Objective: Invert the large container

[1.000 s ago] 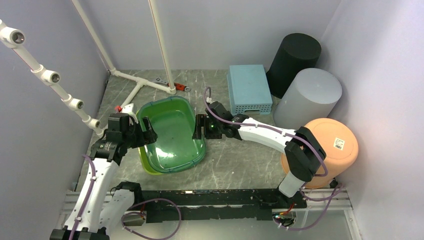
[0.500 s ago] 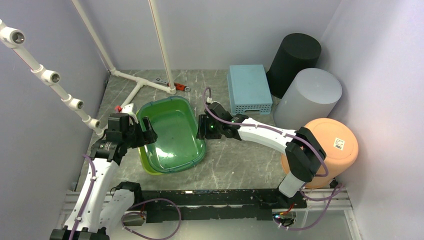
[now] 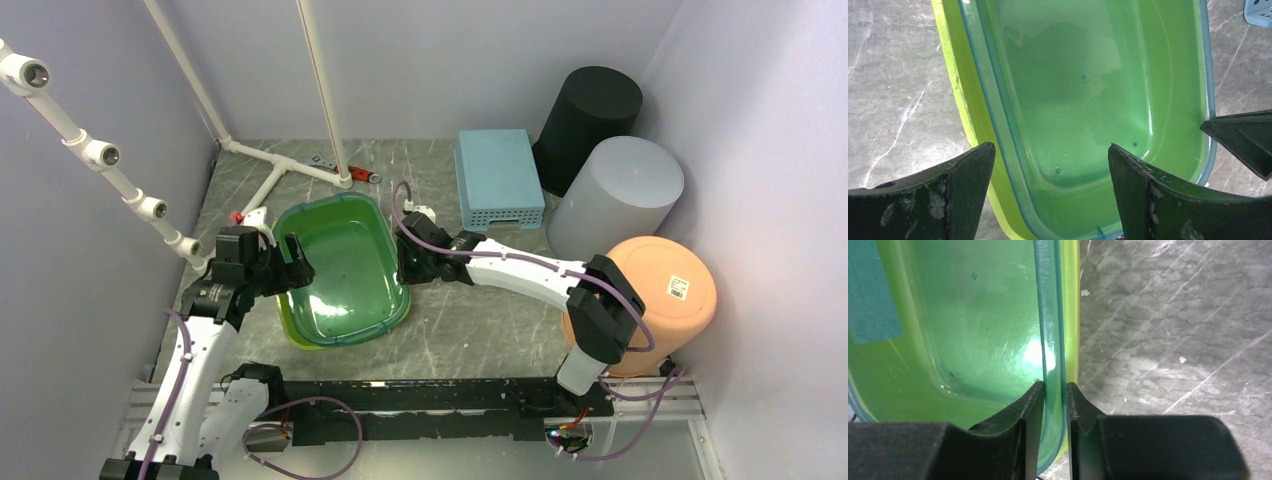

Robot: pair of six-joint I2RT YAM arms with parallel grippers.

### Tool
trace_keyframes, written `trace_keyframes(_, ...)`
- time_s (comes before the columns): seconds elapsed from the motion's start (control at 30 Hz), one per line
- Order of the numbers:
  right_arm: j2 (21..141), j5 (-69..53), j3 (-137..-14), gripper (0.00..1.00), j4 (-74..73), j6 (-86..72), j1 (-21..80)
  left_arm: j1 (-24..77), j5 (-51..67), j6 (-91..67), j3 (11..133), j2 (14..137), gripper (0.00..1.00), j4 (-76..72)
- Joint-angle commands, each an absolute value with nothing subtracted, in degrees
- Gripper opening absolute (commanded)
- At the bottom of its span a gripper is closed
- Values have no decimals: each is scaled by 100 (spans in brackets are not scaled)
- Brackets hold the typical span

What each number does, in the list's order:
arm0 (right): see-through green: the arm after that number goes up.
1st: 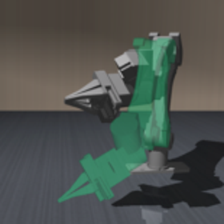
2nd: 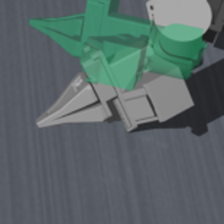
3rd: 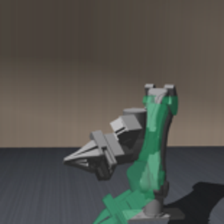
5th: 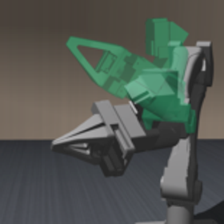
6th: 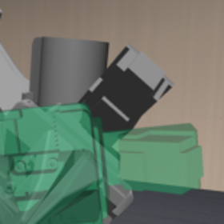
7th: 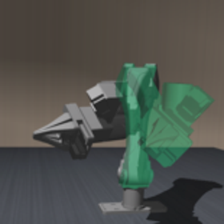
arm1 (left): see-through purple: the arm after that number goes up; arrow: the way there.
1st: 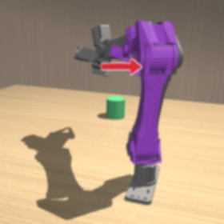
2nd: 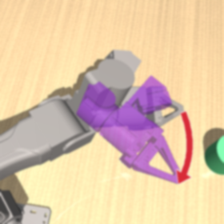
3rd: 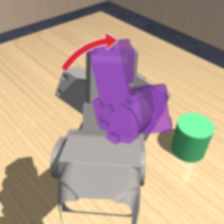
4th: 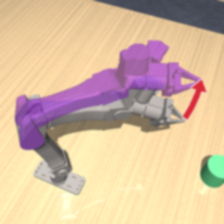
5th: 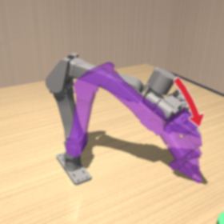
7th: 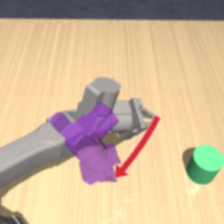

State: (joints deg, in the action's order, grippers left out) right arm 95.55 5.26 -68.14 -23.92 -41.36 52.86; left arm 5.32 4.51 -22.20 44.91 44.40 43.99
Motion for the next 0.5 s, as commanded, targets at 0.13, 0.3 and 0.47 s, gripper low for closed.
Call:
trace_keyframes(0.13,9230,1062,-7028,19,-2405,-4092,5347,570,265,-2299,4518,4377,89,4339)
trace_keyframes(0.3,9124,944,-6838,7,-2112,-4179,5344,571,224,-2357,4543,4457,89,4374)
trace_keyframes(0.47,8829,1022,-6537,0,-1795,-4438,5334,580,147,-2426,4570,4545,88,4446)
